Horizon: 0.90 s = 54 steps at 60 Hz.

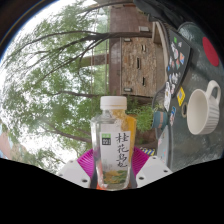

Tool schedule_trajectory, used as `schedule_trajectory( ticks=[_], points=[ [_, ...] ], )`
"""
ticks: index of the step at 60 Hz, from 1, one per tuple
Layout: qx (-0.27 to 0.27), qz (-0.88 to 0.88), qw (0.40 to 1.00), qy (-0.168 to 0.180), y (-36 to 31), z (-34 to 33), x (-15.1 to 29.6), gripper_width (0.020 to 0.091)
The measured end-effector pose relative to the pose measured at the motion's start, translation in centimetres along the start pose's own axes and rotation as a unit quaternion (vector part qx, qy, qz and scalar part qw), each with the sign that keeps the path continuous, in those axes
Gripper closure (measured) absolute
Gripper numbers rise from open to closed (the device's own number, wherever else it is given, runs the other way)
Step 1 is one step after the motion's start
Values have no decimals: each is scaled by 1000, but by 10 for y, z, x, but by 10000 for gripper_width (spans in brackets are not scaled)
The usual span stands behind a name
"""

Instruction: Pour water

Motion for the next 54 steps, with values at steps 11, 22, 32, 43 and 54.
schedule_trajectory(
  ticks=[11,22,32,43,54],
  points=[
    [-63,-448,891,42,-36,-21,73,641],
    [-183,-635,748,70,31,-67,203,644],
    [-260,-647,715,47,126,-104,279,644],
    [-302,-660,687,15,178,-118,288,642],
    [-318,-667,674,-5,205,-128,293,641]
  ],
)
Point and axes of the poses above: the point between the fingertips, and its own axes, seen from behind it with the camera up: y to the right, x up, z forward, the way the camera looks, the point moved 9 cm from there along -z, backward, against the way the camera looks
